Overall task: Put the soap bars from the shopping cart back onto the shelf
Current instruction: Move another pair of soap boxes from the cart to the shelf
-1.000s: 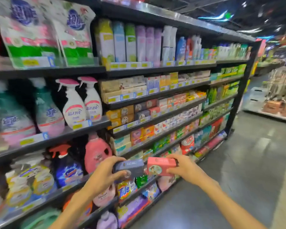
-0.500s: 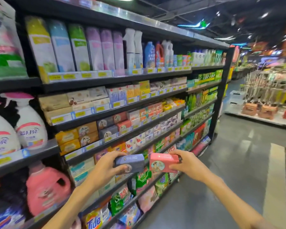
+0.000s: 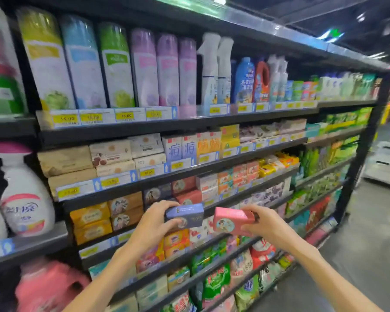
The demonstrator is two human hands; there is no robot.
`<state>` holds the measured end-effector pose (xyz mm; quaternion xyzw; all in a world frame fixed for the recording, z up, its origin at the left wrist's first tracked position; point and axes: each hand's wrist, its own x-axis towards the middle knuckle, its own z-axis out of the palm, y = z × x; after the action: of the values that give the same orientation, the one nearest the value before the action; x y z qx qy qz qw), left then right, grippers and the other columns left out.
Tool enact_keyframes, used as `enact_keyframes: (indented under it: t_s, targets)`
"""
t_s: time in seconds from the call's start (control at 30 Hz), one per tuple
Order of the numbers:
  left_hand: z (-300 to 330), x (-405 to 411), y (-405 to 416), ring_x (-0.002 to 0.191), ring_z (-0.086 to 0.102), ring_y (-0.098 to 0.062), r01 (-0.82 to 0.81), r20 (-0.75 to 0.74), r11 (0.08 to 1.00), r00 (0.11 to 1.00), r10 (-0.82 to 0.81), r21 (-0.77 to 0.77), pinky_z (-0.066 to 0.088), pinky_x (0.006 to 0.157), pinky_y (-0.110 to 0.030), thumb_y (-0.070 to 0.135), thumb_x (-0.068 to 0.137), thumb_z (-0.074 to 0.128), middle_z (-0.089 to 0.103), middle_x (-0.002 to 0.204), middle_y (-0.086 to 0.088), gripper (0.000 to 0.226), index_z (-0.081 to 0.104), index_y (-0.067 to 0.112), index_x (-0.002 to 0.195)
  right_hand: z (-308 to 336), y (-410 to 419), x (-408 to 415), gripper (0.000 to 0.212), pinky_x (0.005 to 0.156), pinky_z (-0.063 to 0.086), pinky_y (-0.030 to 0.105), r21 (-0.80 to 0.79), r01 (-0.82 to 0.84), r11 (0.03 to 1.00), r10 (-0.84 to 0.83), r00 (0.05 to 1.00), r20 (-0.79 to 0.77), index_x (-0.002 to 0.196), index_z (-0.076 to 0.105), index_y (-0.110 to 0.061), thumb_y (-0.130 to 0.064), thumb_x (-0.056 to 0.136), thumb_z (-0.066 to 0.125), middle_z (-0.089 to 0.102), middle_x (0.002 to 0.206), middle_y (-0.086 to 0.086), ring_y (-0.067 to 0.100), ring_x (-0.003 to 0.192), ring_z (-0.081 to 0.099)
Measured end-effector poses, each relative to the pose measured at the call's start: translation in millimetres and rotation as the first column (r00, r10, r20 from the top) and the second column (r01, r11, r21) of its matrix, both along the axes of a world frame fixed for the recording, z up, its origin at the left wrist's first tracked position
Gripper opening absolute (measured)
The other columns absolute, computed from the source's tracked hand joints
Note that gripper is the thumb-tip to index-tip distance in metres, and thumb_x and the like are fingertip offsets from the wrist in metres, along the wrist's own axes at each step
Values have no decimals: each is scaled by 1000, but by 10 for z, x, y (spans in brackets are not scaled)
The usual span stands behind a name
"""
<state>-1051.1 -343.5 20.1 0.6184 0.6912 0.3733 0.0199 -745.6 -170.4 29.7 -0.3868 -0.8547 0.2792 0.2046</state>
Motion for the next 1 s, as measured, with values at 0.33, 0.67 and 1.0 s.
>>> enact_keyframes:
  t_s: [0.33,0.67,1.0]
  targets:
    - [-123,-369,221,112,53,-4,-351,68,936,934,351,-16,45,96,-29,51,83,72,61,119,15,49,59,33,126,-79,956,-1030,50,73,58,28,-26,-281,959,280,959,-38,120,61,-33,-23,76,83,68,106,-13,2,89,67]
    - [-26,-370,434,118,57,-10,-542,72,837,834,547,-74,45,97,-26,35,87,73,65,125,9,46,60,26,130,-35,1290,-1454,51,77,52,16,32,-480,877,481,874,-73,127,58,-32,-30,81,79,67,108,-14,-7,90,63]
    - [-114,-371,622,120,56,-22,-628,-49,776,778,626,-56,45,101,-34,32,94,64,64,127,-4,46,54,26,138,-8,1435,-1543,53,80,48,12,37,-488,872,489,870,-61,131,56,-26,-27,82,77,67,110,-14,-7,97,61]
